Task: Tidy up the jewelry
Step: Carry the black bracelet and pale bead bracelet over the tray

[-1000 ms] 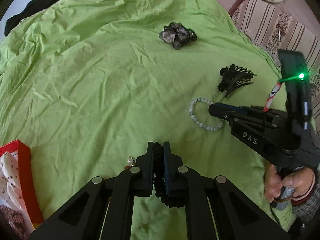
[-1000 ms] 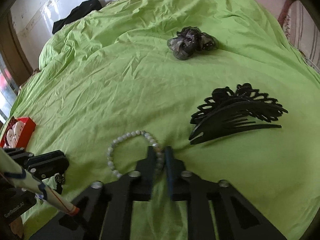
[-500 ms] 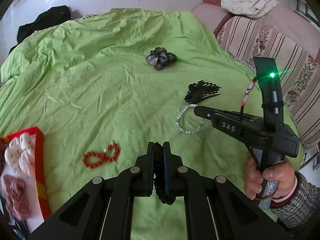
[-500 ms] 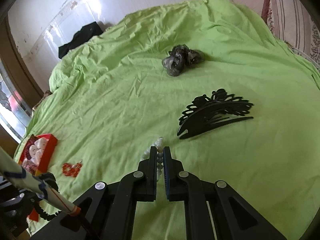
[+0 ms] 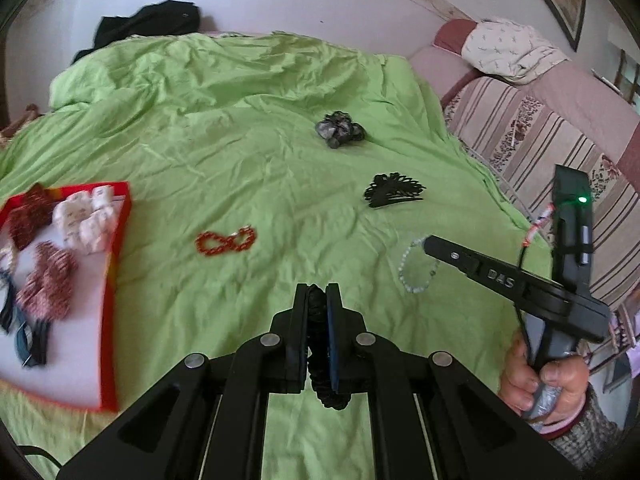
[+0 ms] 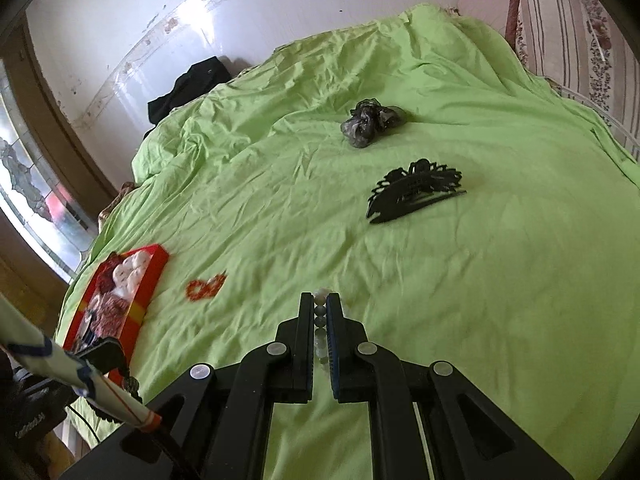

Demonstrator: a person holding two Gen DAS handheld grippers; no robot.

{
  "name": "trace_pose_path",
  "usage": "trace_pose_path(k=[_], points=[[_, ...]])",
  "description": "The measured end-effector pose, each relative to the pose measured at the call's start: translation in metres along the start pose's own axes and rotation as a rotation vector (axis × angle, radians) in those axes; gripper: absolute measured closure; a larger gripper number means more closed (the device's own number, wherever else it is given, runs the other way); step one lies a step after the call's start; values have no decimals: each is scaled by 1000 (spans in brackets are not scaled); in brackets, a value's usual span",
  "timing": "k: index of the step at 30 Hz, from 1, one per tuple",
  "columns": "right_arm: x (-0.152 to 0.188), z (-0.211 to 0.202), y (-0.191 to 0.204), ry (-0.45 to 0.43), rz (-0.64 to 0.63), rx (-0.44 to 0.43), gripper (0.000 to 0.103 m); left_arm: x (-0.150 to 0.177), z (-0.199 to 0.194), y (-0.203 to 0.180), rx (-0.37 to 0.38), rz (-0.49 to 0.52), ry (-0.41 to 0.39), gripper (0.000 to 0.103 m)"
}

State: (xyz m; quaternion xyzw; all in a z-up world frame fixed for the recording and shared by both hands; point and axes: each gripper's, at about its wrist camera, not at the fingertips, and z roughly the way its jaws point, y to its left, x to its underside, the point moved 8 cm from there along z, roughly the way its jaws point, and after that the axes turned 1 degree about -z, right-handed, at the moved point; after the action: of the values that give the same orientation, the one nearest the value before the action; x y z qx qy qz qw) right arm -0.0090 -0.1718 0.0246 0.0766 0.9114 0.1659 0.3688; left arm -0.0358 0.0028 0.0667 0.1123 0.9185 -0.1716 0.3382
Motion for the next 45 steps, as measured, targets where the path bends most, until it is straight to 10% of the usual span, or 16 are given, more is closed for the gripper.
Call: trace_pose_path(k=[14, 45], points=[[47, -38, 41, 29, -83, 2, 96, 28, -55, 22, -201, 16, -76, 96], [80, -34, 169, 83, -342, -8, 96, 59, -105, 135, -350, -151, -135, 96]])
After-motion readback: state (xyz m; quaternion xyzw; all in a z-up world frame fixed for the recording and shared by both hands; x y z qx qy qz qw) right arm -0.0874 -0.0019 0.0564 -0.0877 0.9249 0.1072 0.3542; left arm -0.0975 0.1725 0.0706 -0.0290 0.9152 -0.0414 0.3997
